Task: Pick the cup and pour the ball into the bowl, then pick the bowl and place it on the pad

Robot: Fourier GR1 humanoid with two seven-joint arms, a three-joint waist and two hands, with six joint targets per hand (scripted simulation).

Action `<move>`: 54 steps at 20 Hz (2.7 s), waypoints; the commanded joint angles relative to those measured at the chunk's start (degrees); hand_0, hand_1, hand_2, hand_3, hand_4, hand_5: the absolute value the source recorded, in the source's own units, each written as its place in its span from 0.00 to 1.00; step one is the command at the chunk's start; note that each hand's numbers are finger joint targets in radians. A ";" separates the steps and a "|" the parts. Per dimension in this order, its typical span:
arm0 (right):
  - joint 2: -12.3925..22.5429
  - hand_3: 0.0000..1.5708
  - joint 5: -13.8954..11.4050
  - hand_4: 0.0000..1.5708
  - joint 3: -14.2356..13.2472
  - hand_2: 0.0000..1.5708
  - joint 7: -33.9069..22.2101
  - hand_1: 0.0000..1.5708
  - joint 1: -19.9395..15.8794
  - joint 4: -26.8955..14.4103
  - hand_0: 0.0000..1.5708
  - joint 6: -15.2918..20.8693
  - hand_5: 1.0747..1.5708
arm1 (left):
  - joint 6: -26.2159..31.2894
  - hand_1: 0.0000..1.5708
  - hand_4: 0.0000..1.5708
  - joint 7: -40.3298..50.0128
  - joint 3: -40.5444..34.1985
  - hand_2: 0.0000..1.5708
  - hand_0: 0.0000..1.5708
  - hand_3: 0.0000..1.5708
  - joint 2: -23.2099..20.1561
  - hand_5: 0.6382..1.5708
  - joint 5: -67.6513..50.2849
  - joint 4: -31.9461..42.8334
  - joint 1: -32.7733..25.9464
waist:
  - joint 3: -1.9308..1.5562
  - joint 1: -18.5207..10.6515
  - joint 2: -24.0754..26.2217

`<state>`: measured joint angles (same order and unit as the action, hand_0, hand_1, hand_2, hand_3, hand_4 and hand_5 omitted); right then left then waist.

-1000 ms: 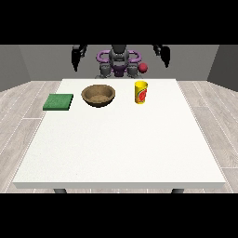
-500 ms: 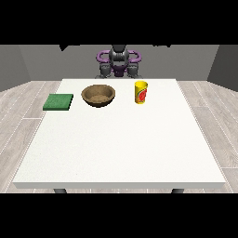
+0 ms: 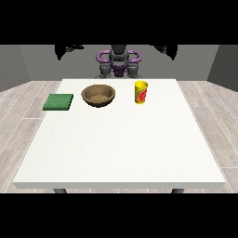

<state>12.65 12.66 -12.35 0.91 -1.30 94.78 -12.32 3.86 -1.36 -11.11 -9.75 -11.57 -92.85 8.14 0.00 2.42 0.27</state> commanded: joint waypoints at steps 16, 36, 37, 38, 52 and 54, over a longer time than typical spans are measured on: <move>0.17 0.00 -1.95 0.00 -1.04 0.00 12.99 0.00 -6.90 -7.94 0.00 -3.50 1.00 | -6.76 0.00 0.00 -34.58 -1.38 0.00 0.00 0.00 5.82 0.96 8.66 32.78 12.72 | 0.03 5.30 -14.78; 2.99 0.00 -0.71 0.00 -3.10 0.00 14.80 0.00 -10.90 -12.29 0.00 -6.49 1.00 | -17.85 0.65 0.93 -52.62 -1.59 0.70 0.65 0.57 4.73 0.15 14.56 58.33 21.41 | 0.01 8.06 -18.44; 3.47 0.00 -0.72 0.00 -3.75 0.00 15.13 0.00 -9.84 -14.11 0.00 -6.90 1.00 | -23.62 0.79 0.85 -54.65 0.53 1.00 0.79 1.00 7.70 0.70 17.67 56.80 16.78 | -0.05 7.13 -15.62; 5.16 0.00 -1.22 0.00 -3.74 0.00 14.31 0.00 -11.33 -13.95 0.00 -7.42 1.00 | -24.70 0.82 0.89 -53.60 0.02 1.00 0.82 1.00 6.49 0.68 17.95 57.48 19.23 | -0.01 7.53 -17.83; 5.87 0.00 -0.48 0.00 -5.08 0.00 10.98 0.00 -8.39 -22.10 0.00 -8.49 1.00 | -30.43 0.91 1.00 -29.17 8.41 1.00 0.91 1.00 -6.72 0.73 32.88 54.61 23.30 | -0.24 3.52 -1.84; 4.75 0.00 0.22 0.00 -4.74 0.00 11.24 0.00 -6.72 -22.21 0.00 -9.27 1.00 | -30.11 0.92 1.00 -23.88 7.77 1.00 0.92 1.00 -11.36 0.70 34.48 55.55 26.59 | -0.18 5.56 -1.04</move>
<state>17.81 12.25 -17.22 12.88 -9.16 74.19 -20.66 -24.85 -34.52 -5.00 -14.81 17.94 -38.25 30.68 -0.28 7.19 -3.78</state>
